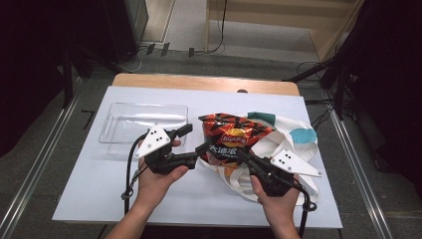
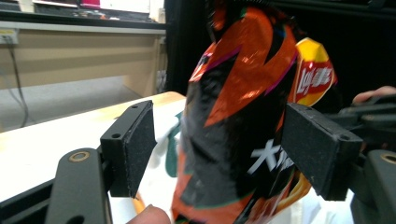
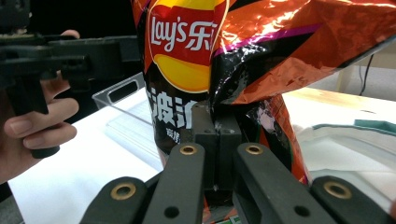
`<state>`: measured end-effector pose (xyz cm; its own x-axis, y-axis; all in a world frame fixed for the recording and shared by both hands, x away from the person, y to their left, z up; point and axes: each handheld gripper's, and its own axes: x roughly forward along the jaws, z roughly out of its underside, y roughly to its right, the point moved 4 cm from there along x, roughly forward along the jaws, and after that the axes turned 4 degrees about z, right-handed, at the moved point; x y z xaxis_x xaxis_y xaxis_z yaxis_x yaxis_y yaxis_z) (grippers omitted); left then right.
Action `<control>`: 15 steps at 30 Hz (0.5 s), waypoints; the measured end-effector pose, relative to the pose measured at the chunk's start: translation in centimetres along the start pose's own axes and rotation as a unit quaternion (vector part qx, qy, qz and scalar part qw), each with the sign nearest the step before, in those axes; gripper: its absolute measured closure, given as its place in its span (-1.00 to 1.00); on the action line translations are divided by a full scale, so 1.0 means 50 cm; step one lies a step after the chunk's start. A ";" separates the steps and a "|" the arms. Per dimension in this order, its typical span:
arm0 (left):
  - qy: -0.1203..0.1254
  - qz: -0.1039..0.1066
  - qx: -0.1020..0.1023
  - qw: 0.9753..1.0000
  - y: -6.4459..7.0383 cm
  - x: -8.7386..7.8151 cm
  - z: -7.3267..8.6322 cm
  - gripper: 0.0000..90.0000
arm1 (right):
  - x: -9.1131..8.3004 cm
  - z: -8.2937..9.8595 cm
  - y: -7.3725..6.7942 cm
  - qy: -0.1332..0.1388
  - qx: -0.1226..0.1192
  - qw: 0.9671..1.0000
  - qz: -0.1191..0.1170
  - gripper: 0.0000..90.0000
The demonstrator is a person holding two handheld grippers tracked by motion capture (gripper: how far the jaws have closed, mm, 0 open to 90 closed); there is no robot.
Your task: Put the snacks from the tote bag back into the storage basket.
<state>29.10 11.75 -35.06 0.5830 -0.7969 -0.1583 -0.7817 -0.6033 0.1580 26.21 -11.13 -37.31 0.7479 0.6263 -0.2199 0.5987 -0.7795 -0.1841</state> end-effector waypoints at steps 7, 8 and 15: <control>0.001 0.016 -0.019 1.000 0.003 0.008 0.003 -0.59 | 0.007 0.007 -0.024 0.000 -0.003 1.000 -0.017 1.00; 0.001 0.018 -0.028 0.999 0.001 0.010 0.004 -0.60 | 0.009 0.008 -0.027 0.001 -0.007 1.000 -0.017 1.00; 0.021 0.018 -0.044 0.999 0.002 -0.001 -0.003 -0.38 | 0.023 0.025 -0.043 -0.015 -0.018 0.999 -0.022 1.00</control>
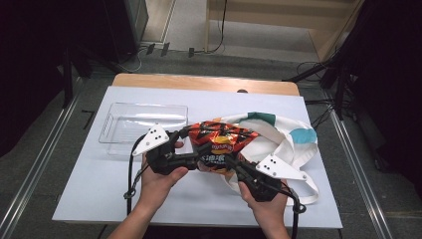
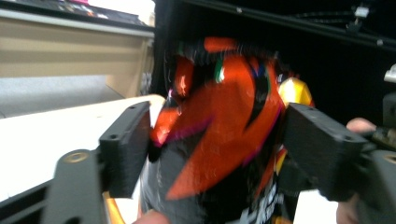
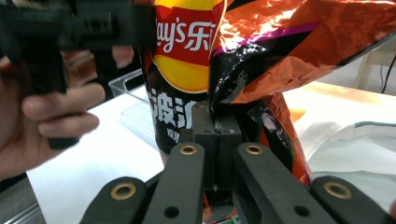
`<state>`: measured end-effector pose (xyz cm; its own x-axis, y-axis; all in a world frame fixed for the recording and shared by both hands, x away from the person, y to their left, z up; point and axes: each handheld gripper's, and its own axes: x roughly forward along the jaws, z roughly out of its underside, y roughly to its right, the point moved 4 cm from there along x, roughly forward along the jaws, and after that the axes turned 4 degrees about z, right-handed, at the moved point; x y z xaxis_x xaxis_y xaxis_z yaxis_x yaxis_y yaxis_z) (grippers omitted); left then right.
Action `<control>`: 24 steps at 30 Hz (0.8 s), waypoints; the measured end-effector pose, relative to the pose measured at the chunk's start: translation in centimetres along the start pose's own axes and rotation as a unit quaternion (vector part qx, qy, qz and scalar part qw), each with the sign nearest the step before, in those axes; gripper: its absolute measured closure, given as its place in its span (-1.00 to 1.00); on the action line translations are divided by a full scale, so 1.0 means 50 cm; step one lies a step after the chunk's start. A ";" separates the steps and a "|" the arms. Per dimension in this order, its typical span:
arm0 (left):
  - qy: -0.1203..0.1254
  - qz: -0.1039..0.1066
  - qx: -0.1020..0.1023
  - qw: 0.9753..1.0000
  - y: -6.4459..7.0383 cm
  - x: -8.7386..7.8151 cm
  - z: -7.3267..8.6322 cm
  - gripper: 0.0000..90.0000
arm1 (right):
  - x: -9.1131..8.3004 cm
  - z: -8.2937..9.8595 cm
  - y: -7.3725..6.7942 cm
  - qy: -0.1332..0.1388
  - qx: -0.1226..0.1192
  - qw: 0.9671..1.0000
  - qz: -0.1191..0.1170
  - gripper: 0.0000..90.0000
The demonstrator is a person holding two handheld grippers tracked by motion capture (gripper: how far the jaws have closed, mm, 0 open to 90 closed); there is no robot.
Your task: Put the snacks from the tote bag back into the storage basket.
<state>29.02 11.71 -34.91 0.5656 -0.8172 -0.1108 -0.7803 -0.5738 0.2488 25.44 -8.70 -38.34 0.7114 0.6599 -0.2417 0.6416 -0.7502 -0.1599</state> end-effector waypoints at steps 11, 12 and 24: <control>-0.005 0.005 -0.026 1.000 0.000 -0.011 -0.008 0.46 | 0.005 0.009 -0.004 -0.008 -0.010 1.000 0.010 1.00; -0.005 0.003 -0.032 0.999 0.000 -0.013 -0.010 0.47 | 0.005 0.010 -0.004 -0.008 -0.011 1.000 0.012 1.00; 0.021 0.048 -0.066 0.996 -0.004 -0.033 -0.023 1.00 | 0.005 0.013 -0.006 -0.005 -0.013 1.000 -0.004 0.84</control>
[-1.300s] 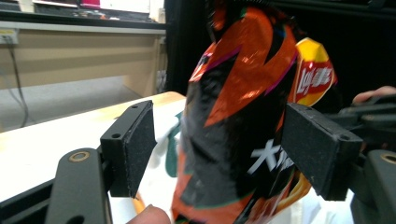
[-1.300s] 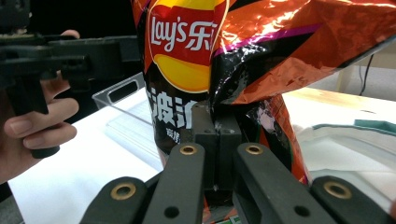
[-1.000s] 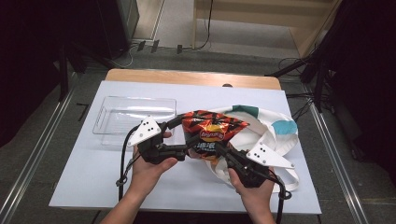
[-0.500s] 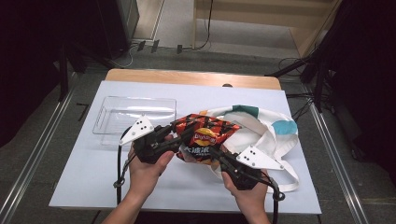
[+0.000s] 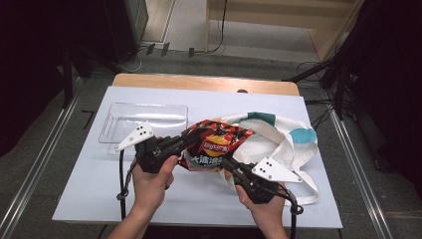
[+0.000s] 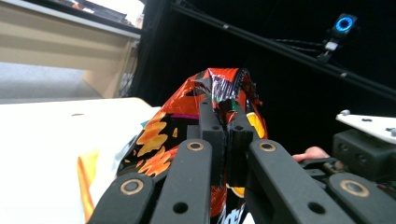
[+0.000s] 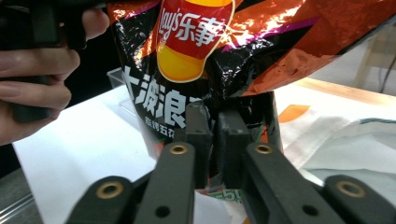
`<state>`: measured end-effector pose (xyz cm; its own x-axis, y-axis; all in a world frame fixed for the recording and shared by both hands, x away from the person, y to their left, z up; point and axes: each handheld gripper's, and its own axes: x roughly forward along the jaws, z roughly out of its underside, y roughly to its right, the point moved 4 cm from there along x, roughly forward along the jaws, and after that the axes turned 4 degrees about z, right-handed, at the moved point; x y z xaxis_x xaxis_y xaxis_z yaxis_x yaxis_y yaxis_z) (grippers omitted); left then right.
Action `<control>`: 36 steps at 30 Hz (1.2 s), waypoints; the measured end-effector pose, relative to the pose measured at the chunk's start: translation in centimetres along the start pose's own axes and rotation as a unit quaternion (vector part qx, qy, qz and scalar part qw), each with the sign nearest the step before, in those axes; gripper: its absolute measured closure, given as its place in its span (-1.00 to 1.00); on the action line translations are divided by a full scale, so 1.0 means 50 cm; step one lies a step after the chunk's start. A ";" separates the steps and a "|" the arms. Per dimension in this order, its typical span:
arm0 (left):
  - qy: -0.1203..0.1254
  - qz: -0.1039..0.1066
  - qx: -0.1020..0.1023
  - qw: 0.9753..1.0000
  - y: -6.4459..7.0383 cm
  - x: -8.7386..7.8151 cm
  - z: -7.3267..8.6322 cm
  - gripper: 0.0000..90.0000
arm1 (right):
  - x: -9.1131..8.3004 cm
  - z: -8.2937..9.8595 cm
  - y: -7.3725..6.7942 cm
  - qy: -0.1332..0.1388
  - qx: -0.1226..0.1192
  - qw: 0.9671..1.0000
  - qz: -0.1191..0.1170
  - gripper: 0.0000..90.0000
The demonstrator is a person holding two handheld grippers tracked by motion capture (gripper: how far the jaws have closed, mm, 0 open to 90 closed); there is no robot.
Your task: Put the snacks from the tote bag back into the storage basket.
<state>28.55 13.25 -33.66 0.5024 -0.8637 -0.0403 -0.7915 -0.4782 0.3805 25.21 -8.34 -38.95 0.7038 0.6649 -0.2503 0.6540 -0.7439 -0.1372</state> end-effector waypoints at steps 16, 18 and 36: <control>0.017 -0.017 0.022 0.999 -0.006 -0.033 -0.027 1.00 | -0.046 -0.004 0.057 0.004 0.012 1.000 0.013 -0.20; 0.014 -0.021 0.025 0.999 -0.009 -0.036 -0.029 1.00 | -0.051 -0.004 0.062 0.004 0.008 1.000 0.012 -0.29; 0.026 -0.034 0.024 0.999 -0.030 -0.063 -0.047 1.00 | -0.108 0.045 0.131 -0.011 0.021 0.997 0.070 -0.56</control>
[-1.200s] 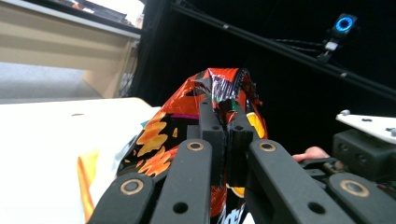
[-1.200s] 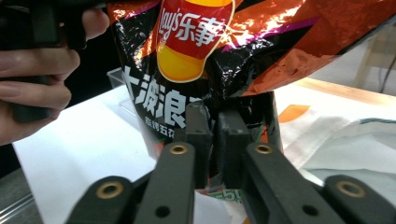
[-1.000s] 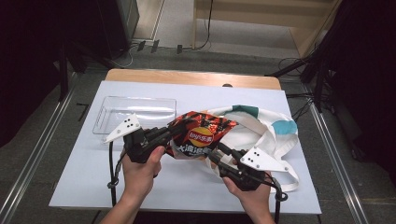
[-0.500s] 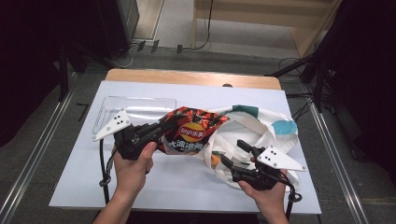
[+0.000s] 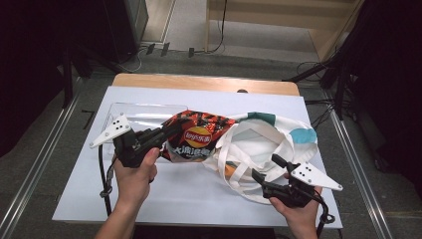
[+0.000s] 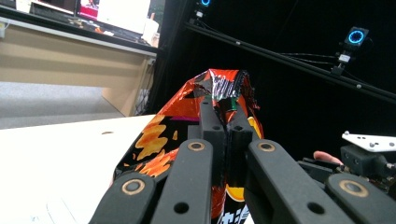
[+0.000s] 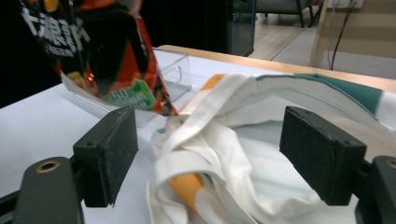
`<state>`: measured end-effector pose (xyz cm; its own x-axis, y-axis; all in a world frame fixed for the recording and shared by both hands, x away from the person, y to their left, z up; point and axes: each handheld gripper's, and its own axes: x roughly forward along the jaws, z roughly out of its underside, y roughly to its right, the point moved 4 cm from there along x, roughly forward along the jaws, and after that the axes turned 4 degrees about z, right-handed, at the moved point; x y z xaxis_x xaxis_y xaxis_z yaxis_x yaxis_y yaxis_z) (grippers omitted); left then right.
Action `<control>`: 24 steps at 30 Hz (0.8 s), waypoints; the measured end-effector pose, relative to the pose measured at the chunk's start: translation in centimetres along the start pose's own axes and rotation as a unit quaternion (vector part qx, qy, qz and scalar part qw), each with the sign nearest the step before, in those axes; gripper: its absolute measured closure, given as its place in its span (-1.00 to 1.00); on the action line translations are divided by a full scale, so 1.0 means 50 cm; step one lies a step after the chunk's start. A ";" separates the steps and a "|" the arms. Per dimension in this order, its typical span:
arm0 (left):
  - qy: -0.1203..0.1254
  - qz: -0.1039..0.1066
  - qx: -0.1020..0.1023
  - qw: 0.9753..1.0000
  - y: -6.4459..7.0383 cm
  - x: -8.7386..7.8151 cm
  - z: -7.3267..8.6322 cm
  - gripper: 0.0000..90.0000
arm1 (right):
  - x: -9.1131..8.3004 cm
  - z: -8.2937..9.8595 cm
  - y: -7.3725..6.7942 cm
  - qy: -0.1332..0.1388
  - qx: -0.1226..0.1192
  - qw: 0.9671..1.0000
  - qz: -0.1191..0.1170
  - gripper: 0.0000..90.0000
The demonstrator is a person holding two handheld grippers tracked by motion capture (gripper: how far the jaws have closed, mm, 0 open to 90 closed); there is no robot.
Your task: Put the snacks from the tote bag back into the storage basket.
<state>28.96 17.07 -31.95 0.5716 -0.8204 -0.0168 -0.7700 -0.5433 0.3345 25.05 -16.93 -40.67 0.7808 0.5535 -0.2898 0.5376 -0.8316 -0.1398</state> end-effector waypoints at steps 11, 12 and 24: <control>0.006 -0.015 0.003 1.000 -0.015 -0.015 -0.009 1.00 | -0.042 0.024 0.057 0.011 0.023 0.999 0.027 -0.66; 0.008 -0.017 0.003 1.000 -0.016 -0.017 -0.011 1.00 | -0.041 0.027 0.059 0.009 0.023 0.999 0.024 -0.67; 0.025 -0.031 0.005 0.999 -0.039 -0.051 -0.035 1.00 | -0.032 0.039 0.063 0.000 0.021 1.000 0.020 -0.66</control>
<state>29.49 20.55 -30.92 0.6320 -0.7749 0.0102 -0.7350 -0.5951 0.3251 24.89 -20.52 -42.50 0.8012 0.5202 -0.2956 0.4922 -0.8540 -0.1686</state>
